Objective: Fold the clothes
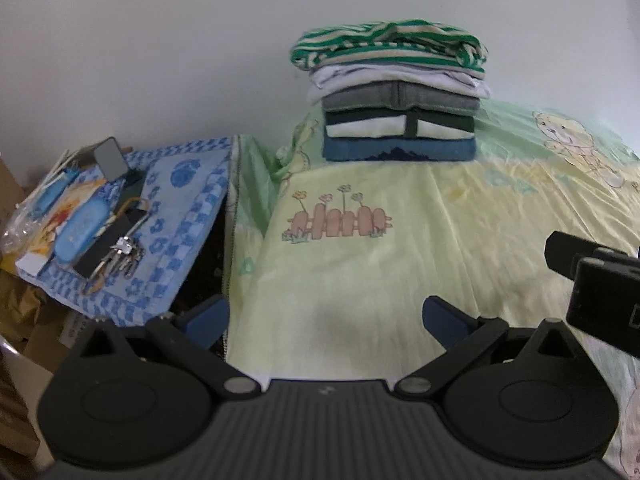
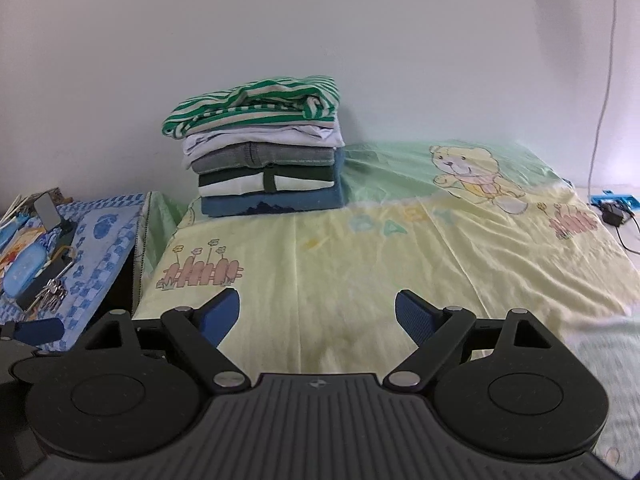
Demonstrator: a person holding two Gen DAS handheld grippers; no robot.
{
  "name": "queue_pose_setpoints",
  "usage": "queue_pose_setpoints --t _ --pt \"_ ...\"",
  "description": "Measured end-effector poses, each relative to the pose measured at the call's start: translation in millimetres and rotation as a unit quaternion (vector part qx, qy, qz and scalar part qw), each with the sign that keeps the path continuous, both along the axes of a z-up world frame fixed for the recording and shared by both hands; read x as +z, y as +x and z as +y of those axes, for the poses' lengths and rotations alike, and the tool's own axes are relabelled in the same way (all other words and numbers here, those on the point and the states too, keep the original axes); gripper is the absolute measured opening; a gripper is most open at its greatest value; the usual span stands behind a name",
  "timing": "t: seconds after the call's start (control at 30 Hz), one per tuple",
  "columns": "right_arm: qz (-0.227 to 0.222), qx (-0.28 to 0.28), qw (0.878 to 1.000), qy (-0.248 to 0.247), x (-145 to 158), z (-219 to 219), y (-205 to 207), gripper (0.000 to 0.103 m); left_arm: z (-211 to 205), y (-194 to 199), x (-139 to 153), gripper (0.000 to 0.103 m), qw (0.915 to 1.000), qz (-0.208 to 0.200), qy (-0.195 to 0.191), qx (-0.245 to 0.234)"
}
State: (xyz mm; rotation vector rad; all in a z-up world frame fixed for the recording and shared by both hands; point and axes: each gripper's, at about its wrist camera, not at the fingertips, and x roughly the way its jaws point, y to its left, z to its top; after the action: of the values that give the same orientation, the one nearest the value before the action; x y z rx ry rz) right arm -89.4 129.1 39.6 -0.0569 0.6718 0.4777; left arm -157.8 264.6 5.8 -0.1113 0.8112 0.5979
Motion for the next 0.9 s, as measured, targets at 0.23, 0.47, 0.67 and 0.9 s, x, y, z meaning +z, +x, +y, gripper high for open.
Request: queue_pose_setpoints --t 0.23,0.47,0.67,0.9 --pt "0.003 -0.019 1.000 -0.002 1.5 -4.7 -2.2 0.088 3.1 0.3 2.8 0.102 0.9996 -0.009 -0.026 0.005" --pt "0.002 -0.028 1.000 -0.001 1.8 -6.9 -1.8 0.088 5.2 2.7 6.2 0.102 0.9991 -0.013 -0.036 0.017" --pt "-0.004 -0.021 1.000 0.004 0.6 -5.3 2.3 0.088 8.3 1.5 8.1 0.102 0.9987 -0.019 -0.039 0.026" --pt "-0.010 -0.013 1.000 0.009 -1.1 -3.4 6.9 0.088 1.5 2.0 8.8 0.102 0.9997 -0.019 -0.014 0.010"
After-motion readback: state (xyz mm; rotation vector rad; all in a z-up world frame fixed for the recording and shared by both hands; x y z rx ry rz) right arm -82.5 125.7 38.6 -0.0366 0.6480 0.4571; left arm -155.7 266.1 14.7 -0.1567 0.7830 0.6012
